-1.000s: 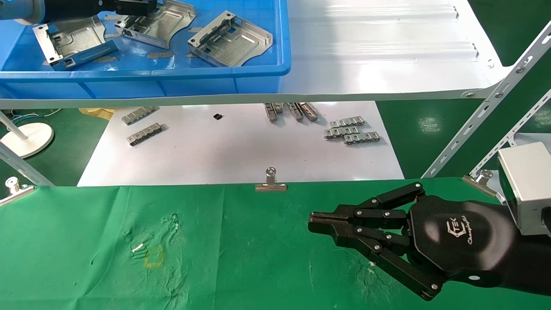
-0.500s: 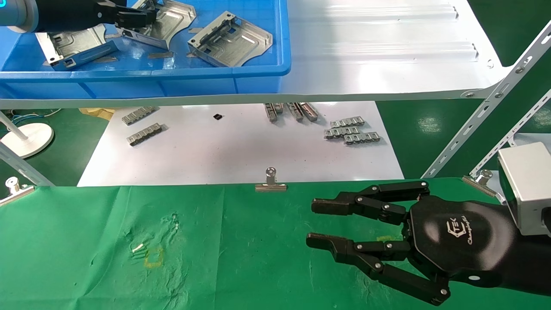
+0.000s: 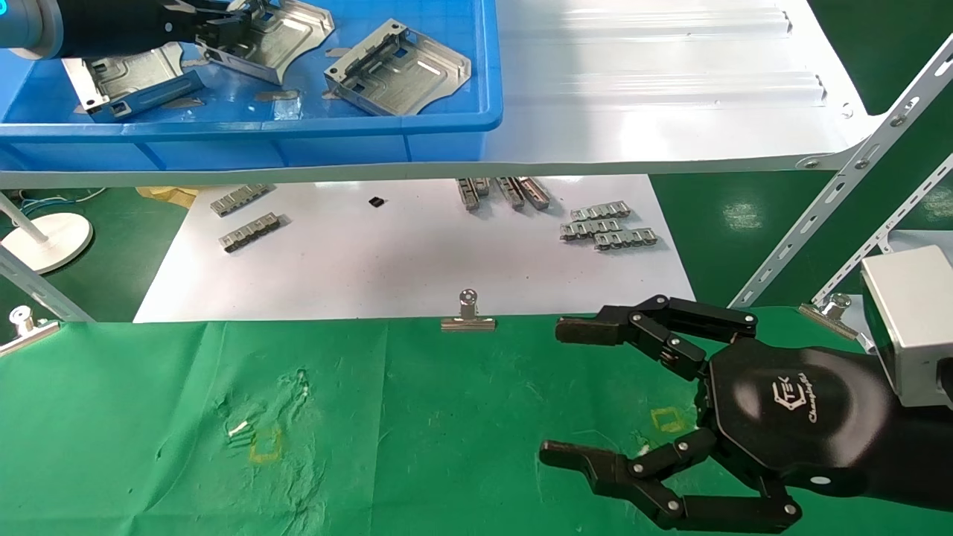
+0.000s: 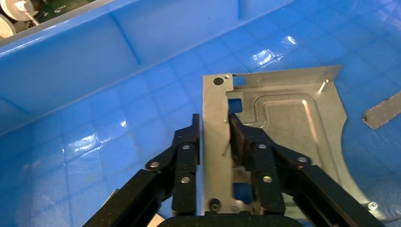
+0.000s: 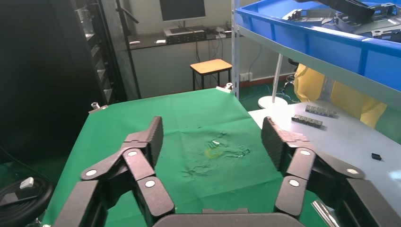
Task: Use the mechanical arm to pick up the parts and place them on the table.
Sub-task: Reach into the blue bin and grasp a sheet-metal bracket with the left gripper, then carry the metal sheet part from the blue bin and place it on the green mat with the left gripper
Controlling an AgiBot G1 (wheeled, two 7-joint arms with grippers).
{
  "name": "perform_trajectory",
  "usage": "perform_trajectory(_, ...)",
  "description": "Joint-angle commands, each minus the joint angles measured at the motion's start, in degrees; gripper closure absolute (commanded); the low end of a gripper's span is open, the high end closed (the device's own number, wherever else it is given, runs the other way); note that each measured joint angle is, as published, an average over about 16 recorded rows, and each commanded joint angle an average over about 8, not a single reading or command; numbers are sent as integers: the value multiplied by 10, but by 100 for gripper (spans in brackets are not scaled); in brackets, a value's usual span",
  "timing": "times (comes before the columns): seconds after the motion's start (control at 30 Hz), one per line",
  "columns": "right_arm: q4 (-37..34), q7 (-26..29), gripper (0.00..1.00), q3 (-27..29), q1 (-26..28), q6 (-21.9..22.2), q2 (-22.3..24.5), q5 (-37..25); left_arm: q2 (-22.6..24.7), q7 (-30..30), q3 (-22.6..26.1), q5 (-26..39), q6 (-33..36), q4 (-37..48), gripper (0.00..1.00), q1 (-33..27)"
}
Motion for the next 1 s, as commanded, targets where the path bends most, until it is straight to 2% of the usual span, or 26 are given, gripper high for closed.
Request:
perform_trajectory(0.03,0,0,0,0,0,0,0,0,0,-2,-1,-1,-4,0,100,2)
perform_trajectory(0.23,0,0,0,0,0,0,0,0,-20,16,-14,-21,30,-18,100,-3)
perform_trajectory(0.43,0,0,0,0,0,0,0,0,-66,68,-38,-58,140,-50,100,-11)
perform_trajectory(0.77,0,0,0,0,0,0,0,0,-157,237,-84,-140,398,-103,100,26)
perform_trajectory(0.87,0,0,0,0,0,0,0,0,-177,287,-92,-160,444,-114,100,49)
perform_trajectory(1.0,0,0,0,0,0,0,0,0,-197,338,-87,-182,465,-145,100,91)
